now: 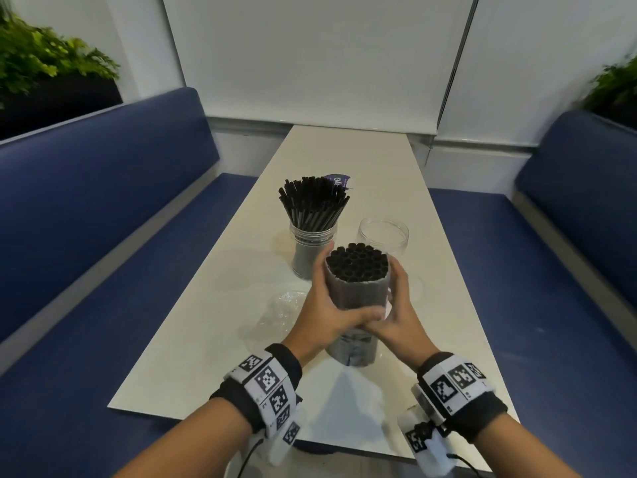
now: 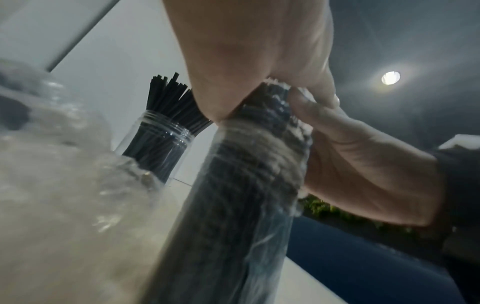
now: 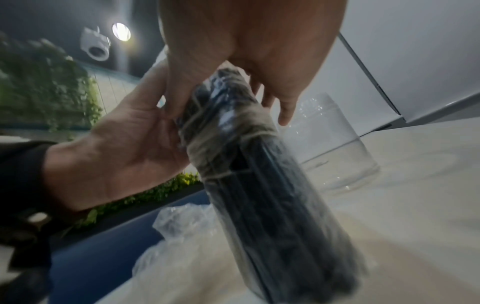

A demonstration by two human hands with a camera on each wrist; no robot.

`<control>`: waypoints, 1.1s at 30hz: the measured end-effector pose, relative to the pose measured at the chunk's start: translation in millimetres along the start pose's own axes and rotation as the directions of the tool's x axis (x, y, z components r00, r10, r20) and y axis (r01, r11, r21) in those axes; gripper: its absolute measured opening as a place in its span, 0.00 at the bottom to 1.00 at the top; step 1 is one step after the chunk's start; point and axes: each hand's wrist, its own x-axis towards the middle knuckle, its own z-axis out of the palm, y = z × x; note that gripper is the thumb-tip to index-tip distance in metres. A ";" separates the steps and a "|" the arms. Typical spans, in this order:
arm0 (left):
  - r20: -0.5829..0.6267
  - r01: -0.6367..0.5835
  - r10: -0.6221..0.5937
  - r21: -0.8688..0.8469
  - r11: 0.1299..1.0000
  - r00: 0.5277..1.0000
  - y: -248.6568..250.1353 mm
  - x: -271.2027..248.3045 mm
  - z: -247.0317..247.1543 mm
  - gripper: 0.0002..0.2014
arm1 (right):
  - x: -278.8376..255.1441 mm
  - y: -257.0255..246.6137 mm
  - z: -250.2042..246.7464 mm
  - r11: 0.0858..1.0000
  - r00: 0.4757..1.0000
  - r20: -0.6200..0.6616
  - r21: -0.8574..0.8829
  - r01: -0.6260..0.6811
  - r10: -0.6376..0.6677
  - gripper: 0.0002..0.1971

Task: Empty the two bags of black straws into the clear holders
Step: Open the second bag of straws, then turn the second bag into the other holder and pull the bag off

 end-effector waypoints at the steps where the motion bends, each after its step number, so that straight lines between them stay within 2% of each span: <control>1: -0.015 -0.012 0.011 -0.015 1.000 1.000 2.2 2.8 0.3 0.53 | 2.2 0.7 -0.2 1.000 1.000 -0.003 0.010 -0.001 0.001 0.46; 5: 0.017 0.090 -0.090 -0.018 0.996 0.996 -11.2 0.1 0.0 0.41 | -1.9 16.5 6.9 0.997 0.998 0.008 -0.034 -0.070 0.070 0.41; 8: 0.076 0.154 -0.155 0.015 0.988 0.985 -28.2 -8.2 -0.7 0.38 | -10.7 32.6 7.0 0.985 0.987 0.054 -0.089 -0.145 0.150 0.38; 12: 0.091 0.167 -0.173 0.073 0.983 0.981 -24.4 2.4 -0.2 0.40 | -4.6 31.8 -4.5 0.968 0.967 0.111 -0.128 -0.216 0.230 0.40; 17: 0.179 0.109 -0.116 0.045 0.993 0.977 11.0 20.6 0.6 0.35 | 14.1 0.2 -26.1 0.950 0.959 0.047 -0.164 -0.267 0.278 0.48; 19: 0.190 0.020 -0.035 0.079 0.997 0.981 25.9 27.8 -4.7 0.28 | 22.3 -17.1 -39.6 0.941 0.950 -0.037 -0.130 -0.311 0.309 0.45; 21: 0.237 -0.160 0.095 0.275 0.948 0.967 36.6 38.2 -10.8 0.29 | 32.0 -31.9 -53.3 0.926 0.928 -0.154 -0.116 -0.358 0.340 0.38; 23: 0.386 -0.367 0.181 0.490 0.791 0.904 46.2 49.4 -12.4 0.34 | 48.2 -43.0 -65.8 0.913 0.897 -0.228 -0.070 -0.402 0.378 0.32; 25: 0.537 -0.526 0.209 0.548 0.650 0.817 57.7 60.1 -8.8 0.39 | 65.3 -54.4 -74.0 0.890 0.870 -0.202 0.019 -0.456 0.450 0.34; 26: 0.578 -0.555 0.201 0.538 0.635 0.791 63.1 65.0 -6.2 0.43 | 72.6 -59.7 -78.2 0.880 0.867 -0.150 0.055 -0.472 0.475 0.36; 27: 0.580 -0.534 0.186 0.514 0.671 0.793 70.3 68.2 -2.8 0.45 | 79.2 -64.4 -83.6 0.883 0.880 -0.074 0.058 -0.466 0.469 0.34; 29: 0.506 -0.381 0.128 0.435 0.816 0.853 85.4 78.5 0.5 0.44 | 88.0 -76.6 -93.3 0.890 0.890 0.060 0.044 -0.455 0.452 0.30; 31: 0.377 -0.277 0.111 0.421 0.864 0.919 96.7 93.5 1.1 0.40 | 98.1 -84.9 -101.5 0.886 0.884 0.064 -0.019 -0.463 0.464 0.36; 33: 0.316 -0.217 0.090 0.395 0.893 0.944 106.4 106.5 0.5 0.38 | 108.7 -88.3 -103.8 0.884 0.886 0.026 -0.083 -0.460 0.464 0.40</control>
